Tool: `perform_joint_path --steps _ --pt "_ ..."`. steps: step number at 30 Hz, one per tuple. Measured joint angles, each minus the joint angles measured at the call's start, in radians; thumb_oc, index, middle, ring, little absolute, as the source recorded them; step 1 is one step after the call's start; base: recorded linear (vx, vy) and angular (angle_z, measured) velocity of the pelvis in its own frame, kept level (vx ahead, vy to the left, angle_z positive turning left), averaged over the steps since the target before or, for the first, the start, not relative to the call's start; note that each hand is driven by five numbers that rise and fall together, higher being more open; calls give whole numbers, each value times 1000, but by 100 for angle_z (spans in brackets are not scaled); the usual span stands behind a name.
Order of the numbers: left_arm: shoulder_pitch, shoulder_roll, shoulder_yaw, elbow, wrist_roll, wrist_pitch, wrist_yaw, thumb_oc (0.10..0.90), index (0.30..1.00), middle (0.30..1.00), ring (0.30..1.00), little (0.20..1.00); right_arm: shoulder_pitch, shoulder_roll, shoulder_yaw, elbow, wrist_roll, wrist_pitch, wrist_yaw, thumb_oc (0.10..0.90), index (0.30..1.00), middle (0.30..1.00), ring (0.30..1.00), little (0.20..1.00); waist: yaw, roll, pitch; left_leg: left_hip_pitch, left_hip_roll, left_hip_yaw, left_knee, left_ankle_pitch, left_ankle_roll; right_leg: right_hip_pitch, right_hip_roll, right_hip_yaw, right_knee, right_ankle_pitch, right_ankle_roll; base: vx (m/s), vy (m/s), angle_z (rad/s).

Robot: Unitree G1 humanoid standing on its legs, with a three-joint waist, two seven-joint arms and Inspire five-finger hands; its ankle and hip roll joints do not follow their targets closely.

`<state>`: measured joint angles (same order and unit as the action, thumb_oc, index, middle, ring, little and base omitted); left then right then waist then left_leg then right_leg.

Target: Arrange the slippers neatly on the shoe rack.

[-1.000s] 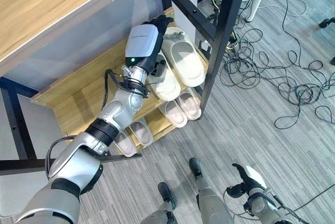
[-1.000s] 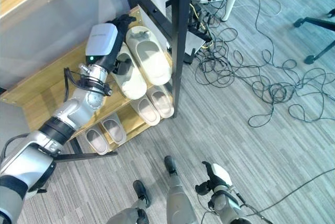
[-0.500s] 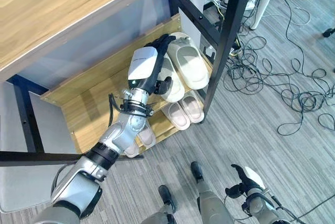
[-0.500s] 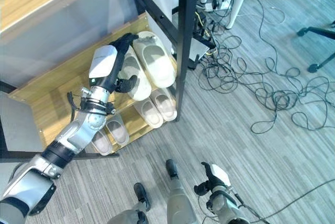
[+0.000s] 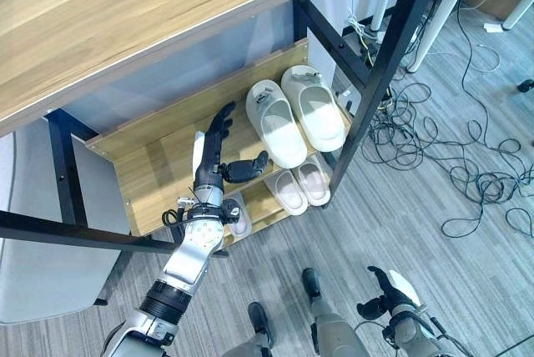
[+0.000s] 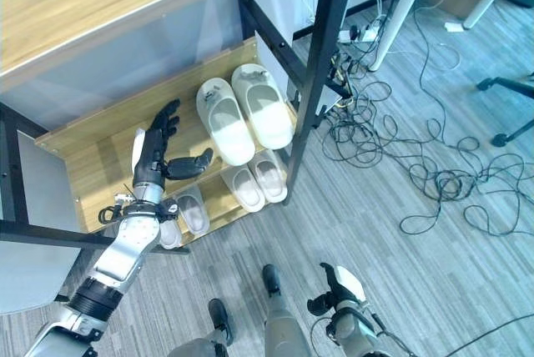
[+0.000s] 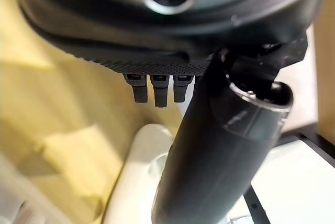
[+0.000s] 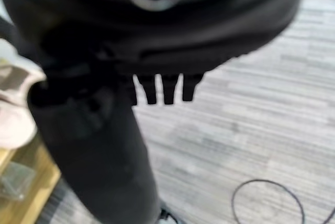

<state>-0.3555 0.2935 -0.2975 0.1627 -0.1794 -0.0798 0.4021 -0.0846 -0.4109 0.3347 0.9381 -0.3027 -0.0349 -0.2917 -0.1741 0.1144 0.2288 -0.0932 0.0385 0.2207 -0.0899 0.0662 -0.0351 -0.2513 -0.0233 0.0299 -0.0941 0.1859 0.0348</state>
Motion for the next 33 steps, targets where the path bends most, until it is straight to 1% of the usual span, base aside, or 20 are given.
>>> perform_joint_path --steps 3,6,11,14,17,25,33 --pt "0 -5 -2 2 -36 -1 -3 800 900 900 900 900 6 1 3 0 0 2 0 800 900 900 900 900 -1 7 -4 0 0 0 0 0 0 0 0 0 0 1 -1 0 0 0" --pt "-3 -17 -7 16 -37 -2 -3 800 900 900 900 900 8 1 3 0 0 6 0 800 900 900 900 900 -1 17 -11 0 -1 0 0 0 0 -1 0 0 0 1 0 0 0 0" --pt "-7 -54 -28 93 -56 -2 -4 800 900 900 900 900 11 1 3 0 0 9 0 800 900 900 900 900 -6 47 -32 -8 -1 4 0 -1 1 -9 -1 3 0 0 -1 0 0 0" --pt "-10 -58 -51 104 -56 -2 -3 800 900 900 900 900 21 1 2 0 1 16 -1 800 900 900 900 900 -9 58 -39 -17 -2 4 0 -1 1 -20 -1 5 0 -3 -4 0 0 0" --pt "-21 -73 -56 111 -56 -1 -3 800 900 900 900 900 30 1 3 0 1 20 -1 800 900 900 900 900 -10 60 -41 -24 -3 12 0 -1 1 -29 -1 9 0 0 0 21 22 -6" --pt "-92 -74 -79 153 -56 -1 4 800 900 900 900 900 41 1 2 -1 1 25 -2 800 900 900 900 900 -13 63 -43 -33 -2 21 0 -1 2 -43 1 17 0 2 -1 16 6 -2" --pt "-94 -87 -95 154 -55 -1 11 800 900 900 900 900 41 1 5 0 3 25 -20 800 900 900 900 900 -13 64 -44 -35 -3 20 0 -2 2 -45 1 18 0 0 -4 12 -8 0"
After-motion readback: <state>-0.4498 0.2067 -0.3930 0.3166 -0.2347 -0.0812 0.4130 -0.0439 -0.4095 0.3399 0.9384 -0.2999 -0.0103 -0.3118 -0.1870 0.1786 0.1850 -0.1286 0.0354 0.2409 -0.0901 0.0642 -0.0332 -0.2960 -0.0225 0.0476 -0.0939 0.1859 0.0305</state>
